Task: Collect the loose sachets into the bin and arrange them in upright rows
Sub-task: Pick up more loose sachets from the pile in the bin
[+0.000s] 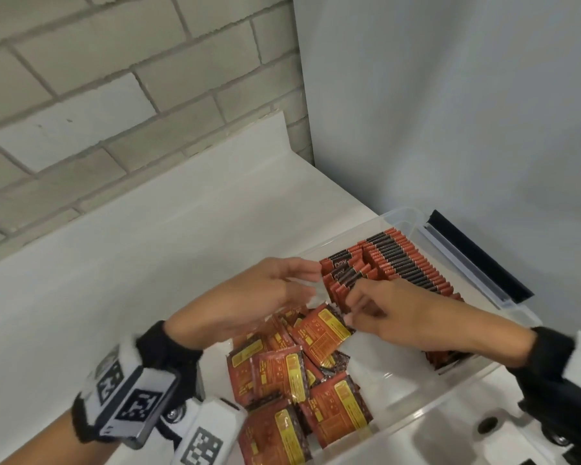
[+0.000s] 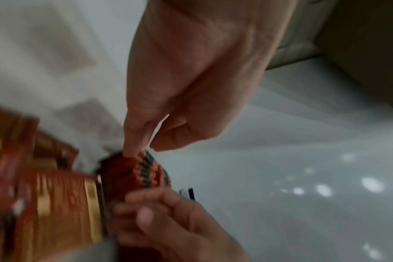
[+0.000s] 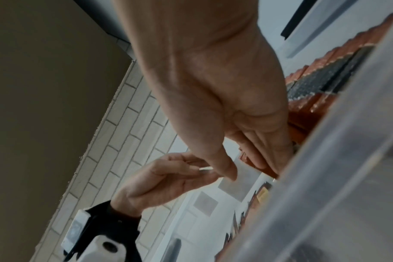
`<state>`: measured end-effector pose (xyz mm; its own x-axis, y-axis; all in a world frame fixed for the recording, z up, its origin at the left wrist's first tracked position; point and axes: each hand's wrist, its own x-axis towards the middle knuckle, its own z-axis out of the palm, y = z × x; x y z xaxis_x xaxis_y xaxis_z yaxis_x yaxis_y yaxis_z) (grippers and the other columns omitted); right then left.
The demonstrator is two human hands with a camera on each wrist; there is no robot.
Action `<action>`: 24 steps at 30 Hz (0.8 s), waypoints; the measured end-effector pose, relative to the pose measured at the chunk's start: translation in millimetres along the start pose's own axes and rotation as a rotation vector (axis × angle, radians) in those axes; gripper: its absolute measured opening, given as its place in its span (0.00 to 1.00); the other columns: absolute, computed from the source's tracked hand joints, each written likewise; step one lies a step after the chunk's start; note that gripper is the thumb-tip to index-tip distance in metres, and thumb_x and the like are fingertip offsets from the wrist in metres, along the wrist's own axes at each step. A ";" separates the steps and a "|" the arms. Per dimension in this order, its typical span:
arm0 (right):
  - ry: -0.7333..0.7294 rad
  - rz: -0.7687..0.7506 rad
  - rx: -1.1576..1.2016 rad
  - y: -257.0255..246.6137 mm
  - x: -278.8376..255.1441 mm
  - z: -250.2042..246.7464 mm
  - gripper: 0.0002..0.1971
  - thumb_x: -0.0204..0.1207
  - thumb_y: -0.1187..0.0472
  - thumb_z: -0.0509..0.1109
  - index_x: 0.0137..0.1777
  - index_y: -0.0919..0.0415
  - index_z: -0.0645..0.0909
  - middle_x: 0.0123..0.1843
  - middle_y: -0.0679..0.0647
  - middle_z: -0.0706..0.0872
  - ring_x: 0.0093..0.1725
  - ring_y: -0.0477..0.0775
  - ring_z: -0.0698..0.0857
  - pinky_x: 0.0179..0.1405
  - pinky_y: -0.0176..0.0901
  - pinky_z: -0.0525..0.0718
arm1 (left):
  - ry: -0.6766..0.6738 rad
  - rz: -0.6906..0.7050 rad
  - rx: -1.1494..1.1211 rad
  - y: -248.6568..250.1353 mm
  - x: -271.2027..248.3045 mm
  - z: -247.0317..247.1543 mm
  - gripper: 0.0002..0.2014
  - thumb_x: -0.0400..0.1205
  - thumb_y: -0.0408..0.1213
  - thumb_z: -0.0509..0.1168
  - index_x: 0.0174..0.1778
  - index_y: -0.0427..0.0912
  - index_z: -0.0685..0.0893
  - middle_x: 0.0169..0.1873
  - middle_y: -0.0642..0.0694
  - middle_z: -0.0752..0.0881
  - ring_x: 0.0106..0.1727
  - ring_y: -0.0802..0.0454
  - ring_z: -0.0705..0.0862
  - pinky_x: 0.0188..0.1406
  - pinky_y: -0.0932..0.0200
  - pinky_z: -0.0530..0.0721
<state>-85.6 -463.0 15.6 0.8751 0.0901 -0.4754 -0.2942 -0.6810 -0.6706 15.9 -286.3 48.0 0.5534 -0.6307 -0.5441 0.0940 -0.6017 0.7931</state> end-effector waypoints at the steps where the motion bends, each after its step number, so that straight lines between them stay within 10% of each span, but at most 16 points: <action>1: -0.018 0.001 -0.026 -1.8 0.9 2.8 0.17 0.80 0.45 0.65 0.64 0.53 0.75 0.58 0.47 0.84 0.58 0.45 0.84 0.62 0.44 0.83 | 0.038 0.036 0.177 -1.7 -4.4 -6.3 0.18 0.85 0.31 0.62 0.69 0.52 0.78 0.63 0.57 0.82 0.63 0.61 0.81 0.67 0.61 0.78; 7: -0.115 0.028 -0.118 -13.7 11.0 23.7 0.26 0.82 0.44 0.63 0.73 0.56 0.65 0.63 0.57 0.84 0.62 0.56 0.84 0.62 0.57 0.83 | -0.104 -0.010 0.861 -17.3 -22.8 -20.1 0.29 0.83 0.47 0.64 0.80 0.53 0.63 0.74 0.53 0.72 0.71 0.56 0.73 0.70 0.58 0.73; 15: -0.136 -0.025 -0.105 -20.5 18.6 33.4 0.24 0.77 0.59 0.72 0.70 0.54 0.69 0.45 0.49 0.82 0.48 0.48 0.84 0.56 0.53 0.85 | -0.383 -0.177 0.913 -32.5 -37.6 -8.1 0.60 0.70 0.48 0.78 0.82 0.56 0.36 0.73 0.53 0.67 0.71 0.53 0.70 0.71 0.55 0.72; 21: -0.193 -0.023 -0.173 -17.1 8.4 25.3 0.23 0.78 0.48 0.69 0.70 0.52 0.71 0.56 0.47 0.83 0.56 0.46 0.82 0.60 0.49 0.83 | -0.230 -0.091 0.947 -15.6 -31.3 -11.7 0.42 0.82 0.60 0.59 0.84 0.50 0.42 0.81 0.47 0.62 0.78 0.51 0.67 0.75 0.55 0.68; 24: -0.060 0.024 -0.198 -11.6 3.7 12.6 0.14 0.83 0.50 0.62 0.62 0.57 0.74 0.51 0.50 0.82 0.47 0.48 0.85 0.51 0.44 0.86 | -0.118 -0.024 0.716 -6.9 -14.3 -3.4 0.31 0.88 0.48 0.51 0.85 0.48 0.46 0.82 0.51 0.62 0.78 0.54 0.68 0.75 0.59 0.67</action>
<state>-83.8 -445.7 14.4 0.8423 0.1111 -0.5274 -0.2288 -0.8122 -0.5366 10.2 -271.5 51.3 0.4614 -0.6378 -0.6167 -0.4826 -0.7637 0.4287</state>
